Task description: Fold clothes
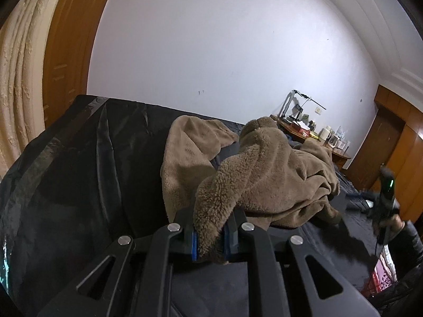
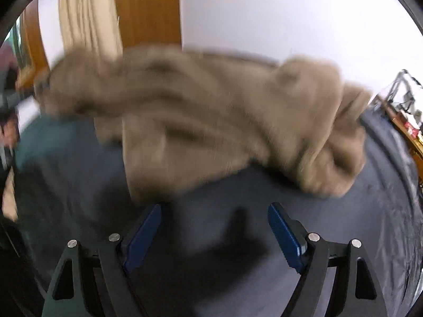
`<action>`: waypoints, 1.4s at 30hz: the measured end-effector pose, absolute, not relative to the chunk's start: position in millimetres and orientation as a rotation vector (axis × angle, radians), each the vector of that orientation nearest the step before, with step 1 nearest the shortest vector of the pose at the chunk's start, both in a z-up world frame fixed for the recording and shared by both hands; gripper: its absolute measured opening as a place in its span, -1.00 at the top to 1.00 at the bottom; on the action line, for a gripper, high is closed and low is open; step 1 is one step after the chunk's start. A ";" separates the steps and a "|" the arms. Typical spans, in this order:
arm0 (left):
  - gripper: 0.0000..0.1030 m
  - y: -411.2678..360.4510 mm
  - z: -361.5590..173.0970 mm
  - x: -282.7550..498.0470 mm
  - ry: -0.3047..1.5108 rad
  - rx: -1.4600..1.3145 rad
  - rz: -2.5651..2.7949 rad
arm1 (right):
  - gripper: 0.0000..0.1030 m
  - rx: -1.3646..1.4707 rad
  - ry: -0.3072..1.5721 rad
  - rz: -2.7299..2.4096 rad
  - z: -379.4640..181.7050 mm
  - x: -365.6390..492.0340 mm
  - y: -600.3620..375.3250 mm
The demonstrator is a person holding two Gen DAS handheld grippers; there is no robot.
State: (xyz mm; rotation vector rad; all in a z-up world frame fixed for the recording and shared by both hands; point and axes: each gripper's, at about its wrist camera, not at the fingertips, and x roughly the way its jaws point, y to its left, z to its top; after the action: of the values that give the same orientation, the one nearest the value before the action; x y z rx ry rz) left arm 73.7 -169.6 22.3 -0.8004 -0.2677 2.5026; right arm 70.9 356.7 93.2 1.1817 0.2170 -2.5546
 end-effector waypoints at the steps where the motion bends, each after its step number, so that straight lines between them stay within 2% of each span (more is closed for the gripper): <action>1: 0.67 -170.2 22.9 74.4 -0.272 -0.796 2.501 | -0.64 1.131 0.179 -2.581 104.8 65.8 359.6; 5: 0.66 -173.5 25.9 78.8 -0.272 -0.777 2.505 | -0.64 0.941 0.085 -2.672 144.5 28.4 366.8; 10: 0.66 -174.2 29.7 83.3 -0.262 -0.752 2.504 | -0.65 0.929 -0.058 -2.680 155.4 -44.6 366.5; 14: 0.66 -176.3 31.2 88.4 -0.262 -0.731 2.507 | -0.65 1.060 -0.013 -2.678 138.0 -101.8 350.3; 18: 0.65 -181.9 27.6 88.1 -0.265 -0.735 2.507 | -0.65 1.272 0.025 -2.633 104.3 -116.8 353.4; 23: 0.65 -182.6 21.2 81.1 -0.266 -0.769 2.508 | -0.65 1.365 0.078 -2.530 82.5 -68.1 359.7; 27: 0.65 -184.4 17.3 78.8 -0.267 -0.785 2.509 | -0.65 1.374 -0.028 -2.496 73.9 -22.3 368.2; 32: 0.65 -185.7 10.3 77.0 -0.265 -0.827 2.516 | -0.65 1.303 -0.074 -2.513 69.0 38.1 367.3; 42: 0.64 -183.2 4.3 77.0 -0.248 -0.848 2.521 | -0.65 1.220 0.043 -2.534 76.8 66.8 349.3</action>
State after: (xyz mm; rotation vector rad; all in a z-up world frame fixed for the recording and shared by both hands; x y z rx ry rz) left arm 77.0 -183.2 4.3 -0.8482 -0.2476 2.5212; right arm 66.8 349.3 76.8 1.2199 0.0432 -2.5338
